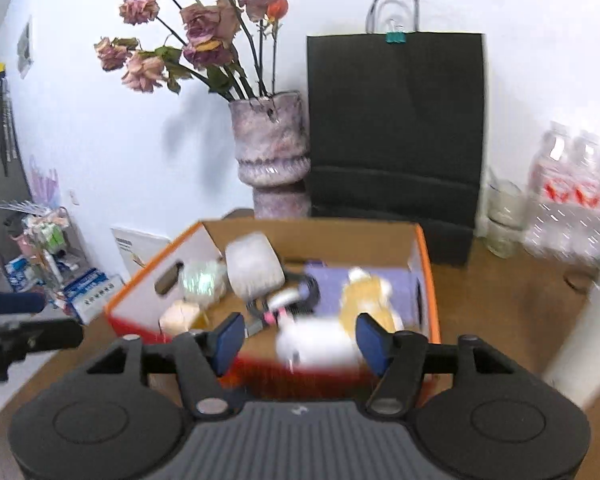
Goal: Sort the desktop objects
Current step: 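Withdraw both tools from the box back over the table items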
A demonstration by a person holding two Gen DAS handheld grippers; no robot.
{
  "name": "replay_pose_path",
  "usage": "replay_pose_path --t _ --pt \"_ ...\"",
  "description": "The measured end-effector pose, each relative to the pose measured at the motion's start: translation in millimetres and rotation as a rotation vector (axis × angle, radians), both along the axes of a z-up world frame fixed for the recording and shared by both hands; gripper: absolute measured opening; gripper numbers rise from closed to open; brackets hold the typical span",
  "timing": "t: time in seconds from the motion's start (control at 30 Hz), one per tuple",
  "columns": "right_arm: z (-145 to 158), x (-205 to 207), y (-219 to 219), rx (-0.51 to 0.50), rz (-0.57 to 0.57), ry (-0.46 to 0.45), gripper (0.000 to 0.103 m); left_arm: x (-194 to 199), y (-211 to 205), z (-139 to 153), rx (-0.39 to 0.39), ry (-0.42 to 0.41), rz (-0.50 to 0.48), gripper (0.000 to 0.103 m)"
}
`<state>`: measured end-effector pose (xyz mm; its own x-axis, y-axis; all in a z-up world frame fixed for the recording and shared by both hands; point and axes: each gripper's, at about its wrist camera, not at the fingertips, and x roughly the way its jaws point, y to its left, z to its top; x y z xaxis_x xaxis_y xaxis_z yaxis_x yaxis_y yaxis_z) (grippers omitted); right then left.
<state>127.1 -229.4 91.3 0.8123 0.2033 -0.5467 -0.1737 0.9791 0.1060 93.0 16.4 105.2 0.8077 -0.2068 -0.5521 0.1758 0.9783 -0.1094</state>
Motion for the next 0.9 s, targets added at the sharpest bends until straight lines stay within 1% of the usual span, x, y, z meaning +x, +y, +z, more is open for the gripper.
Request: replay_pose_path --t 0.03,0.07,0.1,0.13,0.17,0.2,0.27,0.33,0.43,0.5,0.6,0.7,0.73,0.8,0.9 --pt "-5 -11 2 -0.004 -0.017 0.005 0.065 -11 -2 -5 0.003 -0.003 0.010 0.103" --pt "-9 -21 3 -0.007 -0.027 0.009 0.068 -22 -3 -12 0.010 -0.008 0.015 0.103" --pt "-15 -34 6 -0.015 -0.037 0.012 0.076 -33 -3 -18 0.022 -0.013 0.019 0.103" --pt "-21 -44 7 -0.025 -0.048 0.010 0.082 -43 -3 -24 0.030 -0.013 0.034 0.103" --pt "-26 -56 10 -0.043 -0.061 0.000 0.090 -53 -2 -30 0.033 -0.007 0.057 0.103" --pt "-33 -70 12 -0.070 -0.086 -0.018 0.090 -63 1 -36 0.033 0.002 0.075 0.103" --pt "-44 -88 15 -0.096 -0.124 -0.022 0.090 -81 5 -47 0.015 0.019 0.087 0.103" --pt "-52 -100 17 -0.096 -0.117 -0.003 0.090 -96 8 -54 0.015 0.034 0.090 0.103" --pt "-61 -118 18 -0.085 -0.097 0.014 0.091 -111 9 -59 0.056 0.030 0.131 0.103" --pt "-62 -127 20 -0.087 -0.098 0.019 0.091 -120 10 -58 0.068 0.028 0.157 0.103" --pt "-62 -144 22 -0.082 -0.085 0.019 0.091 -134 8 -53 0.054 0.014 0.156 0.103" --pt "-61 -163 25 -0.098 -0.054 0.005 0.092 -144 2 -51 0.077 0.012 0.156 0.103" --pt "-61 -167 25 -0.107 -0.047 -0.002 0.094 -145 -2 -51 0.084 0.012 0.155 0.103" --pt "-61 -177 24 -0.120 -0.050 -0.016 0.102 -151 -6 -49 0.092 0.006 0.148 0.103" --pt "-59 -188 18 -0.097 -0.059 -0.022 0.102 -159 -13 -47 0.106 -0.002 0.133 0.103"
